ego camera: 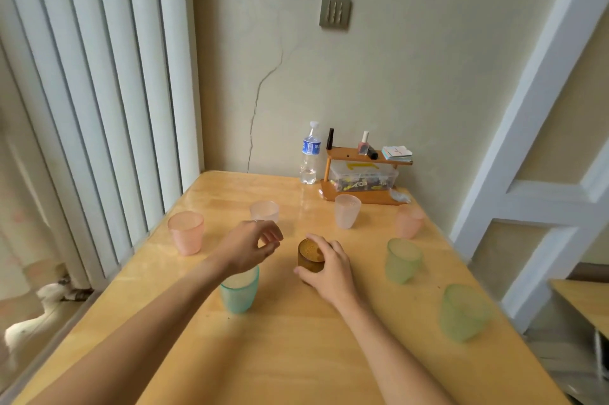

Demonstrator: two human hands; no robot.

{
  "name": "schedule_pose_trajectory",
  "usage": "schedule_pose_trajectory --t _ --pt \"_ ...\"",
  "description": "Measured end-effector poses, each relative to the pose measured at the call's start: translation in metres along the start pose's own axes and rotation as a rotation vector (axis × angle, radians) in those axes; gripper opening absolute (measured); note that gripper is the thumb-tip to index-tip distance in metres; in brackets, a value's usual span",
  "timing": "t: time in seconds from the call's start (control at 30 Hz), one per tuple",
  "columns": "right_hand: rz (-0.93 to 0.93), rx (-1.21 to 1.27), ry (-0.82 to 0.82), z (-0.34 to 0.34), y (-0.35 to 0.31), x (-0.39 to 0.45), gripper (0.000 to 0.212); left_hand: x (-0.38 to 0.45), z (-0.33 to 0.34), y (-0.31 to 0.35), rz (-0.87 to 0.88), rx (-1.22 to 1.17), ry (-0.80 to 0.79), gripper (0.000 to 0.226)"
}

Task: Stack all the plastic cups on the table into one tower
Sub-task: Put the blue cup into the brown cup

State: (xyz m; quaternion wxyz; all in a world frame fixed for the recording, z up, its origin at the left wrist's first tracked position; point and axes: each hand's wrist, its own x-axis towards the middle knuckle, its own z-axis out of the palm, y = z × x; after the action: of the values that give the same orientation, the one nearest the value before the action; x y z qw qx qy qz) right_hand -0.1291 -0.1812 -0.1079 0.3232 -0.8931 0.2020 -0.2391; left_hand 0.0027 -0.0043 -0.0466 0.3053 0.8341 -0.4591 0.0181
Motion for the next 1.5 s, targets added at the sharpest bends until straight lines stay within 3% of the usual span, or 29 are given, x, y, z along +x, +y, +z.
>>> schedule_pose_trajectory --t 0.1,0.37,0.6,0.7,0.87,1.1,1.3,1.5 --pt "-0.012 0.018 -0.004 -0.004 -0.005 -0.009 0.076 -0.009 -0.009 0.005 -0.040 0.007 0.028 0.018" --pt "-0.024 -0.004 0.006 -0.004 -0.003 -0.013 0.078 -0.071 -0.009 -0.016 -0.193 -0.033 -0.155 0.097" --pt "-0.018 -0.018 0.008 -0.002 -0.003 -0.012 0.078 -0.084 0.022 -0.016 -0.275 -0.396 0.110 0.097" --pt "0.004 -0.011 0.011 -0.004 -0.006 -0.015 0.078 -0.085 0.035 -0.012 -0.256 -0.406 0.176 0.102" --pt "0.096 0.016 0.034 0.000 -0.007 -0.024 0.098 -0.084 0.050 -0.010 -0.294 -0.314 0.278 0.094" --pt "0.094 0.218 0.103 0.010 0.006 -0.038 0.082 -0.051 0.018 0.025 -0.234 -0.350 0.455 0.089" --pt "0.073 0.220 0.071 0.007 0.001 -0.040 0.084 -0.008 0.011 0.075 -0.068 -0.336 0.309 0.091" --pt "0.100 0.182 0.059 0.007 0.000 -0.043 0.089 0.000 0.036 0.087 -0.062 -0.324 0.125 0.095"
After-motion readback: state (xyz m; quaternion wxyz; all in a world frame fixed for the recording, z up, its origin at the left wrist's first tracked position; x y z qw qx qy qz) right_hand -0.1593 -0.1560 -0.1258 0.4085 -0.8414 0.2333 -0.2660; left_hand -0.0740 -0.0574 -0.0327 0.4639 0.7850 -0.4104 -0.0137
